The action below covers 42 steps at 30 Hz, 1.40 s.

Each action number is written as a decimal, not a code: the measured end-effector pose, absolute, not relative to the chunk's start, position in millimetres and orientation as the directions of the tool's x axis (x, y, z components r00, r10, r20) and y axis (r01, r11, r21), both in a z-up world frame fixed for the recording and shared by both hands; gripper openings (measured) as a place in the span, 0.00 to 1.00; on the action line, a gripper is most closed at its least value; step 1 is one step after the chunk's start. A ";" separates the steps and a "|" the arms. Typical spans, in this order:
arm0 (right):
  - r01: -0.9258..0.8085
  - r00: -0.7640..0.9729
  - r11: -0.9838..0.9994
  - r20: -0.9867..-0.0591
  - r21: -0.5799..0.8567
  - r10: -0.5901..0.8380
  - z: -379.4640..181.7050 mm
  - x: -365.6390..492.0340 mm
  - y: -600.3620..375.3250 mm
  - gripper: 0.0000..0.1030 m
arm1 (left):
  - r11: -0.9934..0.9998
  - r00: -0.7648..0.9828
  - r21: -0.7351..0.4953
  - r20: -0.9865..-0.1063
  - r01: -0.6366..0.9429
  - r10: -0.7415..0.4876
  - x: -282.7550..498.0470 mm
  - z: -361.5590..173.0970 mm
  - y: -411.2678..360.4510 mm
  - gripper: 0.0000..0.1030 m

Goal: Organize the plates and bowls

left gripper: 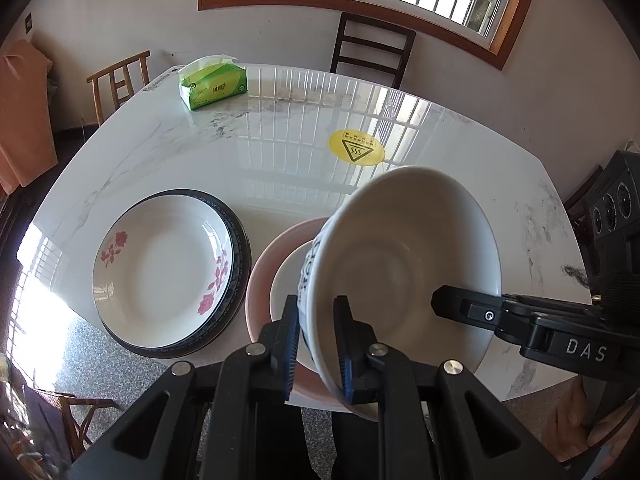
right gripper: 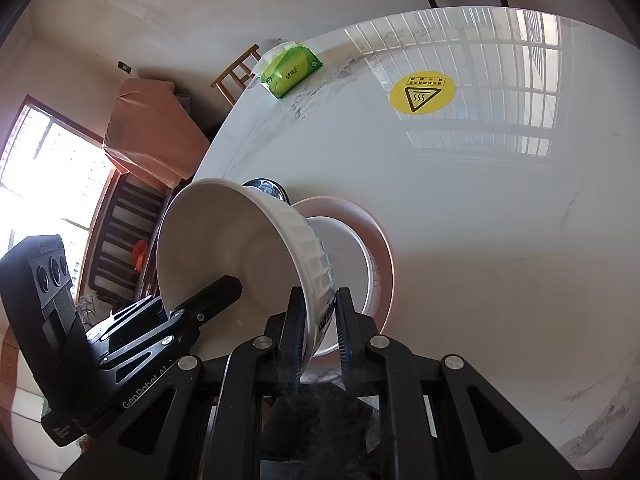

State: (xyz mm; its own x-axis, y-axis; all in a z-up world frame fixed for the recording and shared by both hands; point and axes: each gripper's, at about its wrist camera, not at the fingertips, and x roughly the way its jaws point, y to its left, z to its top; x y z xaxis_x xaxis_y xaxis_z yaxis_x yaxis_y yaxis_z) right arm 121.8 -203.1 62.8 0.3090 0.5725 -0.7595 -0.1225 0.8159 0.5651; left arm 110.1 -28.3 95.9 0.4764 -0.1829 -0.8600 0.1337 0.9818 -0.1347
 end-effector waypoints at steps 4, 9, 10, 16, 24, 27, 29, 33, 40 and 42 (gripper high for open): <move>-0.124 0.309 0.817 -0.760 0.564 0.572 61.7 118.2 -202.8 0.14 | 0.982 0.472 -0.135 -0.863 0.135 -0.183 107.4 95.0 -29.6 0.17; -0.124 0.312 0.818 -0.761 0.562 0.570 61.2 115.9 -203.4 0.14 | 0.981 0.460 -0.143 -0.868 0.132 -0.189 105.4 92.2 -28.7 0.17; -0.124 0.311 0.818 -0.761 0.561 0.569 60.9 115.5 -203.3 0.15 | 0.981 0.458 -0.143 -0.869 0.131 -0.188 104.8 91.5 -28.7 0.17; -0.121 0.309 0.817 -0.760 0.564 0.571 59.3 113.8 -203.3 0.15 | 0.981 0.442 -0.146 -0.877 0.127 -0.188 105.1 87.4 -29.1 0.17; -0.115 0.303 0.818 -0.764 0.564 0.569 58.0 112.8 -202.0 0.15 | 0.978 0.404 -0.169 -0.892 0.119 -0.203 108.4 81.0 -25.6 0.17; -0.115 0.297 0.821 -0.769 0.560 0.566 57.8 112.2 -200.9 0.15 | 0.977 0.378 -0.180 -0.901 0.117 -0.211 109.9 76.6 -23.6 0.17; -0.110 0.291 0.821 -0.772 0.560 0.566 57.4 111.9 -201.4 0.15 | 0.976 0.368 -0.183 -0.905 0.115 -0.213 110.8 74.7 -22.8 0.17; -0.109 0.282 0.828 -0.781 0.551 0.557 57.0 113.9 -199.9 0.15 | 0.975 0.347 -0.199 -0.911 0.103 -0.223 114.3 70.8 -20.2 0.17; -0.102 0.269 0.839 -0.798 0.534 0.540 54.0 120.3 -194.5 0.15 | 0.974 0.309 -0.210 -0.924 0.080 -0.224 122.3 60.0 -17.4 0.17; -0.102 0.263 0.843 -0.803 0.529 0.535 53.7 122.6 -192.0 0.16 | 0.974 0.297 -0.212 -0.928 0.074 -0.224 125.1 56.4 -16.4 0.17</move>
